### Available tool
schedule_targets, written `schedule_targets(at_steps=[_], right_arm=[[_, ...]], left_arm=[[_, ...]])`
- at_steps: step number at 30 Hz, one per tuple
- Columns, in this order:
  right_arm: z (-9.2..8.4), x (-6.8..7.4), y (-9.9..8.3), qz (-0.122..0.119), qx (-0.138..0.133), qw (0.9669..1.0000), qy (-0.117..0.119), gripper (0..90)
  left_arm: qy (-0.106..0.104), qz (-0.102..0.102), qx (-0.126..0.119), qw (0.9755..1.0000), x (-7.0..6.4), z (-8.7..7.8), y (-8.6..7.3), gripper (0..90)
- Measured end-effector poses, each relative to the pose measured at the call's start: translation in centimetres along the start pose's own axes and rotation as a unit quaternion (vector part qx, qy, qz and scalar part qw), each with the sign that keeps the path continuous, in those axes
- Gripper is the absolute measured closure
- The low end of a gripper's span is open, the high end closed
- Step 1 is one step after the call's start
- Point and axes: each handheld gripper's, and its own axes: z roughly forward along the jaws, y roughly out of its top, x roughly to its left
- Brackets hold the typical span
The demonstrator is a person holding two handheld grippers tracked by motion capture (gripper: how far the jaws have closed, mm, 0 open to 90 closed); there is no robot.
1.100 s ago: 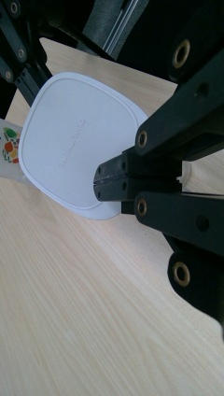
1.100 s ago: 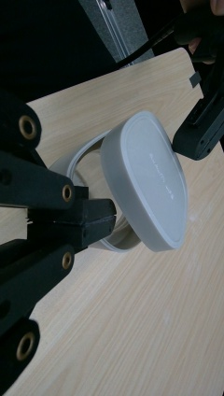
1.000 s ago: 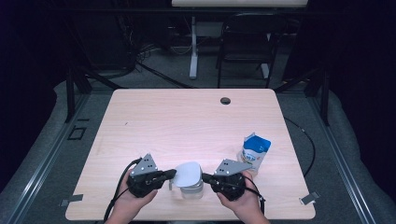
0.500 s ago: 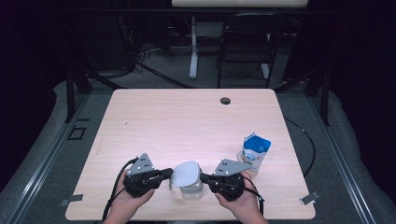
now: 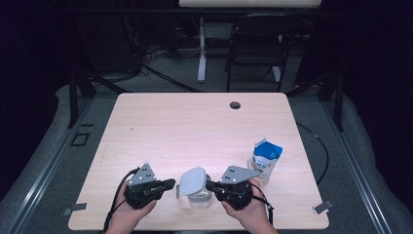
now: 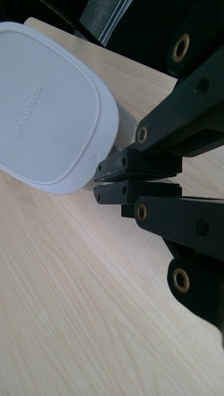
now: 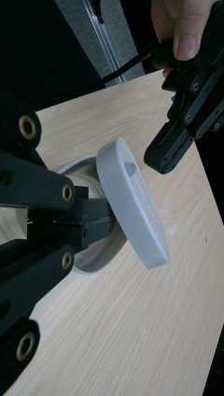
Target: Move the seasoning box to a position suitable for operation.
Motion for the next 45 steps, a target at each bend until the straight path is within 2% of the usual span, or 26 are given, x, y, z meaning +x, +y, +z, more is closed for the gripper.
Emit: schedule_targets(at_steps=[8,13,19,28,32,37,41,45], right_arm=[[0.1,0.2,0.3,-0.004,-0.002,1.0000,0.004,90.0],[0.1,0.3,0.5,-0.006,-0.002,1.0000,0.005,90.0],[0.2,0.3,0.5,-0.004,-0.006,0.9999,0.008,90.0],[0.3,0.4,0.7,-0.005,-0.007,0.9999,0.010,90.0],[0.3,0.5,0.8,-0.004,-0.011,0.9999,0.010,90.0],[0.4,0.7,1.0,-0.007,-0.010,0.9999,0.010,90.0],[0.5,0.7,1.3,-0.008,-0.008,0.9999,0.013,90.0],[0.6,1.0,1.7,-0.007,-0.009,0.9998,0.016,90.0]], left_arm=[[-0.021,0.002,0.013,0.9997,0.2,0.2,-0.7,83.9],[-0.026,0.005,0.019,0.9995,0.1,0.4,-1.0,80.8],[-0.038,0.019,0.030,0.9986,-0.3,0.6,-1.1,80.2],[-0.023,0.030,0.045,0.9982,-0.7,1.3,-1.2,82.6],[-0.013,0.027,0.045,0.9985,-0.6,1.3,-1.3,84.3],[-0.014,0.019,0.043,0.9988,-0.4,1.2,-1.3,85.0],[-0.027,0.016,0.033,0.9990,-0.2,0.7,-1.1,81.9],[-0.016,0.011,0.024,0.9995,0.1,-0.1,-0.8,80.9]])
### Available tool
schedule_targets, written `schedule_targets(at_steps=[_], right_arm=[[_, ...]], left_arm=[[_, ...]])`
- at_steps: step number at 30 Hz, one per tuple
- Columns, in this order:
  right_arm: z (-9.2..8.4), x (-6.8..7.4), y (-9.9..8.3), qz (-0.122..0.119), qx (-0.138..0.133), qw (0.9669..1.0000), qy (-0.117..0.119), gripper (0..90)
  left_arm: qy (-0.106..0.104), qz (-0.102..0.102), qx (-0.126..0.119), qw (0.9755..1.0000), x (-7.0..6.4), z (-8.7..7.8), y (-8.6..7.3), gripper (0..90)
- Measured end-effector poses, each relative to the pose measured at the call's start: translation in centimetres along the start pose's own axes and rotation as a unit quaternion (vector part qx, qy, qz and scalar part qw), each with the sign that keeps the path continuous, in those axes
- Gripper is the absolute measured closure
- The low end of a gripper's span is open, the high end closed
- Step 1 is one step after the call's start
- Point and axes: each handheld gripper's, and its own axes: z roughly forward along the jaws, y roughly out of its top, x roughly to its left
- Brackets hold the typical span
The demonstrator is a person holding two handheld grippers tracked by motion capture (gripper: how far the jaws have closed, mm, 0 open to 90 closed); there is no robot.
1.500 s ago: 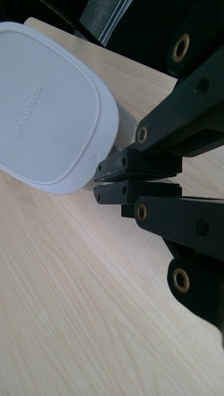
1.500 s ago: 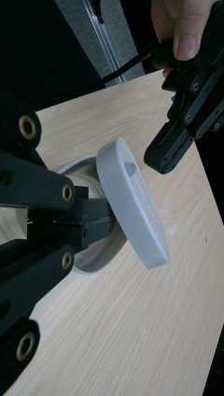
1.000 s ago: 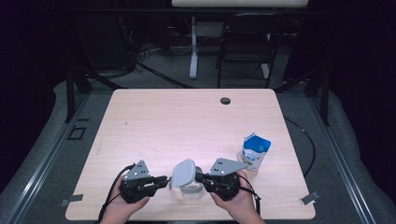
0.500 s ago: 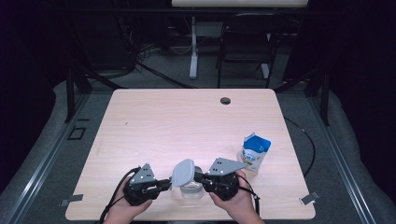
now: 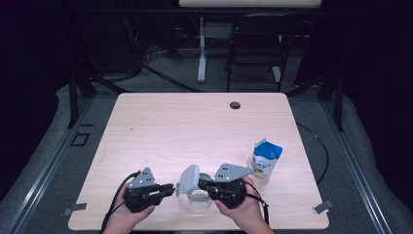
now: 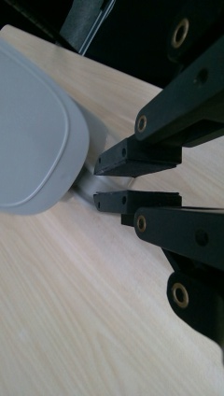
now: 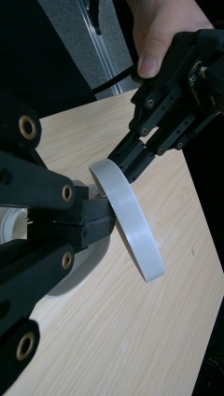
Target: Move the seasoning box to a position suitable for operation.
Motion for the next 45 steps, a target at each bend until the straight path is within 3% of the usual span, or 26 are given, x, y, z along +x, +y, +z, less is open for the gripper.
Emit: schedule_targets(at_steps=[7,14,21,27,38,45], right_arm=[[0.4,0.3,1.0,-0.006,0.002,1.0000,-0.004,90.0],[1.3,1.1,2.3,-0.013,0.002,0.9999,0.009,90.0],[2.4,1.9,2.6,-0.021,0.005,0.9997,0.015,90.0],[1.9,1.7,2.7,-0.021,0.003,0.9998,0.006,90.0],[0.2,0.6,2.2,-0.013,0.005,0.9999,-0.010,73.2],[-0.3,0.0,1.6,-0.001,0.006,0.9997,-0.025,63.1]], left_arm=[[0.026,-0.029,-0.015,0.9991,1.3,-1.0,-0.3,79.5],[0.041,-0.047,-0.028,0.9977,2.2,-1.5,-0.7,76.2],[0.049,-0.050,-0.035,0.9970,2.5,-1.9,-0.8,73.9],[0.052,-0.054,-0.043,0.9963,2.6,-2.0,-0.8,71.0],[0.057,-0.060,-0.049,0.9953,2.9,-2.0,-1.0,67.1],[0.070,-0.059,-0.052,0.9944,3.1,-2.0,-1.1,62.3]])
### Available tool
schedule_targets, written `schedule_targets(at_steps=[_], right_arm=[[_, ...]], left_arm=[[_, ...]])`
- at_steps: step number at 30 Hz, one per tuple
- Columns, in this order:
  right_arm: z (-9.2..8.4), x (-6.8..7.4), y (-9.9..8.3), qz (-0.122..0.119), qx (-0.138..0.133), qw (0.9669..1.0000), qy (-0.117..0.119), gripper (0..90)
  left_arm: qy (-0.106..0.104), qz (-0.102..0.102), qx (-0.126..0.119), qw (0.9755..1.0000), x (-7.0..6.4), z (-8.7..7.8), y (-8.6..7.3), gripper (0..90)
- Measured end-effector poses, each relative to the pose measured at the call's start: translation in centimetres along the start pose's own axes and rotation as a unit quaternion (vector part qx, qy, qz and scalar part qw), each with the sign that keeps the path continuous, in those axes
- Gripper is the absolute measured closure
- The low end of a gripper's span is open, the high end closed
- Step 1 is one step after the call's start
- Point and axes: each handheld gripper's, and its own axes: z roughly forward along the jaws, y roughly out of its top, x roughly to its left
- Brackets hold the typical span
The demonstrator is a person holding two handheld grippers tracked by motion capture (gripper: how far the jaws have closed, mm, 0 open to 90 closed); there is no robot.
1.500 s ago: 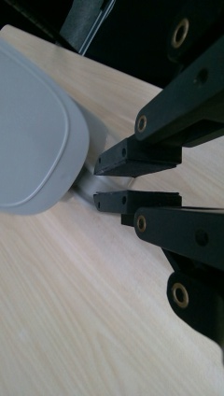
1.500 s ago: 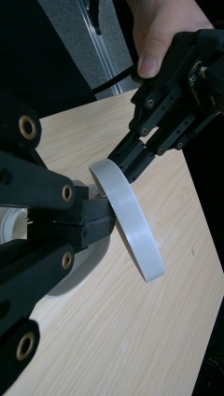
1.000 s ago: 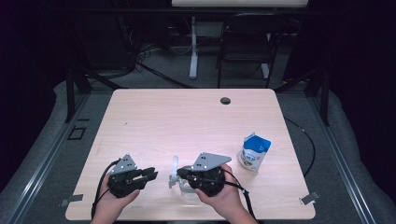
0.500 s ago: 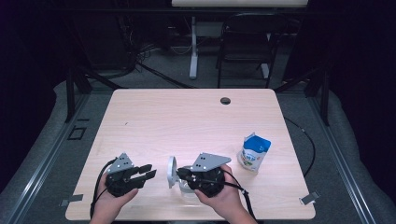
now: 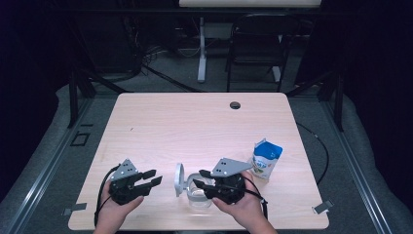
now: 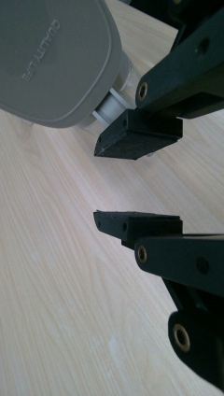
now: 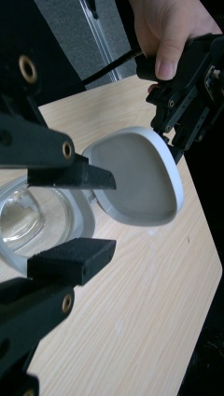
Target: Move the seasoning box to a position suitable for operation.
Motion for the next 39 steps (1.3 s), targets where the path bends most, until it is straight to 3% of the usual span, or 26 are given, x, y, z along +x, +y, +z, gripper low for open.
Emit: schedule_targets(at_steps=[7,10,13,17,21,23,31,34,39], right_arm=[[-1.8,-0.6,-0.4,0.010,-0.017,0.9997,-0.012,55.1],[-2.5,-1.1,-0.6,0.006,-0.014,0.9995,-0.027,54.8],[-3.2,-1.8,-1.3,-0.006,-0.041,0.9984,-0.039,53.3],[-3.8,-2.9,-2.3,-0.004,-0.039,0.9976,-0.058,53.6],[-4.6,-3.8,-3.3,0.006,-0.037,0.9968,-0.071,53.9],[-5.2,-4.3,-3.6,0.024,-0.036,0.9962,-0.075,52.9],[-8.5,-6.2,-4.5,0.052,-0.062,0.9886,-0.127,50.8],[-9.3,-6.6,-4.8,0.063,-0.070,0.9869,-0.131,49.1],[-10.1,-7.1,-5.2,0.069,-0.062,0.9855,-0.142,48.8]], left_arm=[[0.010,-0.005,-0.010,0.9999,0.3,-0.1,-0.1,58.6],[0.007,-0.009,-0.010,0.9999,0.5,-0.2,-0.2,57.7],[0.007,-0.011,-0.009,0.9999,0.7,-0.1,-0.3,57.4],[0.009,-0.013,-0.011,0.9998,0.8,-0.2,-0.4,56.9],[0.014,-0.017,-0.010,0.9997,0.9,-0.2,-0.4,55.7],[0.017,-0.017,-0.012,0.9997,1.0,-0.2,-0.5,54.8],[0.024,-0.022,-0.012,0.9994,1.3,-0.3,-0.6,53.4],[0.024,-0.024,-0.008,0.9994,1.4,-0.1,-0.7,53.5],[0.024,-0.024,-0.007,0.9994,1.3,-0.1,-0.7,53.5]])
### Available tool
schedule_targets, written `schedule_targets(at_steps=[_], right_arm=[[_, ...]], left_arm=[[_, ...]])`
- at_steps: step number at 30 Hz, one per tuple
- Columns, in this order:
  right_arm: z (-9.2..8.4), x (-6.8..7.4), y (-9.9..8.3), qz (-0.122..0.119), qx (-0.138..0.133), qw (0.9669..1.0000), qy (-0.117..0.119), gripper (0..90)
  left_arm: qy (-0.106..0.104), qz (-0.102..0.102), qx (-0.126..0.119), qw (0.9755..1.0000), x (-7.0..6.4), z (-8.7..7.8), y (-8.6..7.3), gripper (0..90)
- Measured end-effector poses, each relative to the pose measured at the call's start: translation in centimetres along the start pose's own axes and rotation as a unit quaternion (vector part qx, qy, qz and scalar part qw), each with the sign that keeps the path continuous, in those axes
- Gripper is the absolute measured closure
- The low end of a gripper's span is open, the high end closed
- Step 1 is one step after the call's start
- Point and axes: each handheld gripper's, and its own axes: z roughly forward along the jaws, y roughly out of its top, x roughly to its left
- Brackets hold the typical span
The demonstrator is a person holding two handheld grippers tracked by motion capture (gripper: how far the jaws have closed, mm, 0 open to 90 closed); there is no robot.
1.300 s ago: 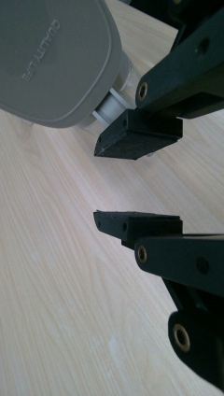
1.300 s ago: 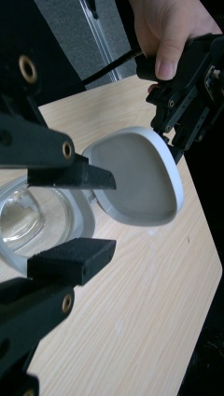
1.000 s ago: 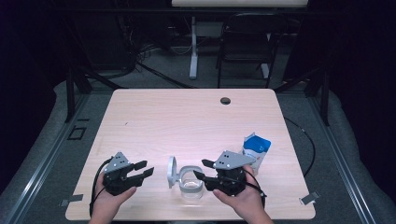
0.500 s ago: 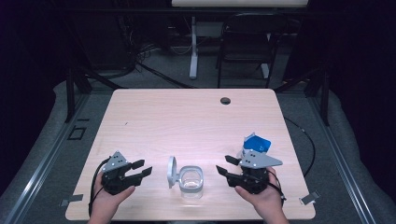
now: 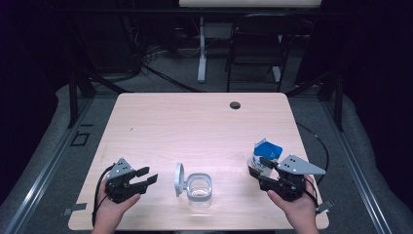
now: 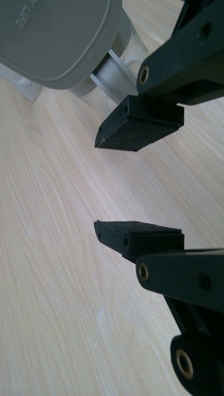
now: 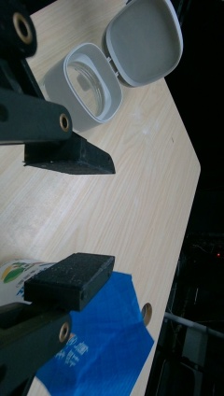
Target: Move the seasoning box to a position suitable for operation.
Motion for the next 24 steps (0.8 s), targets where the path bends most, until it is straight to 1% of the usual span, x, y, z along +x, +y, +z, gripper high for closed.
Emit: schedule_targets(at_steps=[3,5,6,7,8,9,10,12,14,15,16,17,18,22,23,24], right_arm=[[-0.2,-0.2,0.0,0.000,0.007,1.0000,-0.003,48.7],[-0.2,-0.3,-0.1,-0.007,0.015,0.9998,-0.008,48.6],[-0.2,-0.3,-0.1,-0.007,0.015,0.9998,-0.008,48.6],[-0.4,-0.4,-0.2,-0.006,0.023,0.9996,-0.015,48.6],[-0.4,-0.4,-0.2,-0.006,0.023,0.9996,-0.015,48.6],[-0.4,-0.7,-0.4,-0.001,0.026,0.9994,-0.025,48.4],[-0.4,-0.8,-0.4,-0.002,0.033,0.9990,-0.029,48.3],[-0.5,-1.1,-0.6,0.004,0.043,0.9984,-0.036,48.2],[-0.6,-1.3,-0.7,0.007,0.045,0.9983,-0.038,48.1],[-0.8,-1.6,-0.7,0.012,0.054,0.9975,-0.043,47.9],[-0.8,-1.6,-0.7,0.012,0.054,0.9975,-0.043,47.9],[-1.0,-2.0,-0.8,0.018,0.062,0.9968,-0.048,47.5],[-1.0,-2.0,-0.8,0.018,0.062,0.9968,-0.048,47.5],[-1.5,-2.6,-0.9,0.028,0.076,0.9951,-0.056,47.2],[-1.6,-2.9,-0.9,0.025,0.080,0.9942,-0.067,46.7],[-1.6,-2.9,-0.9,0.025,0.080,0.9942,-0.067,46.7]], left_arm=[[0.001,0.001,-0.003,1.0000,0.0,-0.1,0.0,53.5],[0.003,-0.002,-0.005,1.0000,0.1,-0.1,0.0,53.5],[0.003,-0.002,-0.005,1.0000,0.1,-0.1,0.0,53.5],[0.004,-0.004,-0.005,1.0000,0.1,-0.1,0.0,53.5],[0.004,-0.004,-0.005,1.0000,0.1,-0.1,0.0,53.5],[0.005,-0.004,-0.005,1.0000,0.2,-0.2,0.0,53.4],[0.005,-0.004,-0.005,1.0000,0.2,-0.2,0.0,53.4],[0.005,-0.005,-0.005,1.0000,0.2,-0.2,0.0,53.4],[0.005,-0.007,-0.006,0.9999,0.3,-0.3,0.0,53.4],[0.006,-0.008,-0.006,0.9999,0.3,-0.3,0.0,53.3],[0.006,-0.008,-0.006,0.9999,0.3,-0.3,0.0,53.3],[0.006,-0.009,-0.006,0.9999,0.3,-0.3,0.0,53.3],[0.006,-0.009,-0.006,0.9999,0.3,-0.3,0.0,53.3],[0.006,-0.008,-0.005,0.9999,0.4,-0.3,-0.1,53.3],[0.007,-0.008,-0.005,0.9999,0.4,-0.3,-0.1,53.3],[0.007,-0.008,-0.005,0.9999,0.4,-0.3,-0.1,53.3]])
